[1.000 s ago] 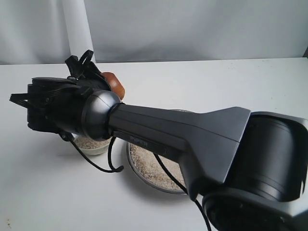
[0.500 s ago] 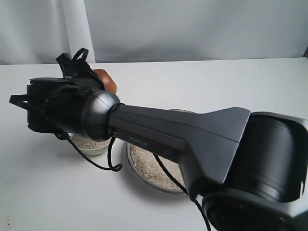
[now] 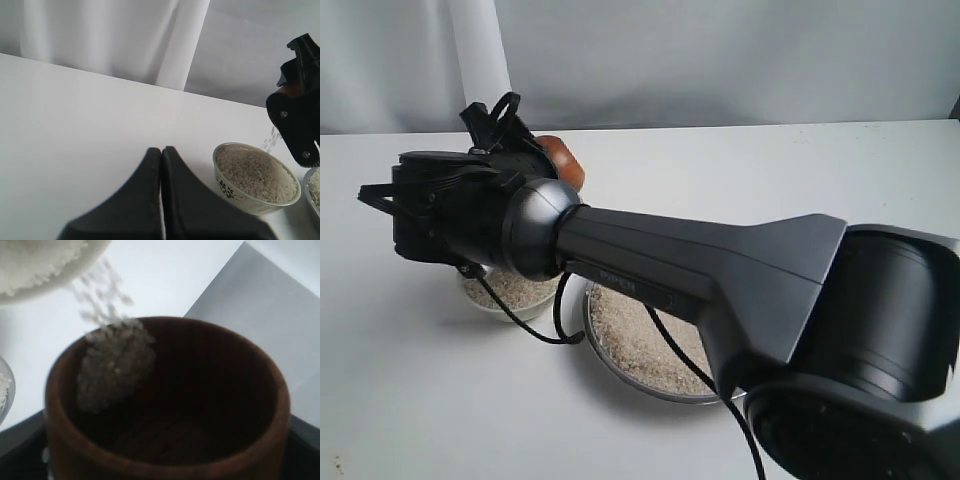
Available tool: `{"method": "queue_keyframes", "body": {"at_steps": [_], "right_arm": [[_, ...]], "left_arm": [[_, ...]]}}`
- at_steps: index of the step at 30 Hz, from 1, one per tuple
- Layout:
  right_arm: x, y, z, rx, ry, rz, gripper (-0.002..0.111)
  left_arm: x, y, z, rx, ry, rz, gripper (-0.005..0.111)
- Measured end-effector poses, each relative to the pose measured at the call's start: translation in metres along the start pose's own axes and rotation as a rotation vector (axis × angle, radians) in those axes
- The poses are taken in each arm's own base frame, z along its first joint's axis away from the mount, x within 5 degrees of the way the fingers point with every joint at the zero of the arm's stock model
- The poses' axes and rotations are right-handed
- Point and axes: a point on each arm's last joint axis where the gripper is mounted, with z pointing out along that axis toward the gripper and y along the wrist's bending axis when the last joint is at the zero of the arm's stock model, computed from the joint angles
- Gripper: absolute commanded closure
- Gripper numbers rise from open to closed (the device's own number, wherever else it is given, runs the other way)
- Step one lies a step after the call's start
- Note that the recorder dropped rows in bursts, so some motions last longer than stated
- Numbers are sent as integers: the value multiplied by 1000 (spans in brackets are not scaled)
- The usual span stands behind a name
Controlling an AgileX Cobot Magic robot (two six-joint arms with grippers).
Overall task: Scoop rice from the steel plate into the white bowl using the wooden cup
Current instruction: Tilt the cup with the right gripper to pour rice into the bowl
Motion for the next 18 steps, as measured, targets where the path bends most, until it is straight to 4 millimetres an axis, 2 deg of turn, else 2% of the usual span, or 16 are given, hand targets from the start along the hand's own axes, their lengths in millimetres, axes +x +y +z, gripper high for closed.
{"method": "queue_keyframes", "body": {"at_steps": [8,18], "right_arm": [[4,1,2,-11,29,-3,108],[0,-5,-7,60,57,-69,108]], "left_arm": [[0,0,0,0,0,0,107],[0,0,0,0,0,0,107]]}}
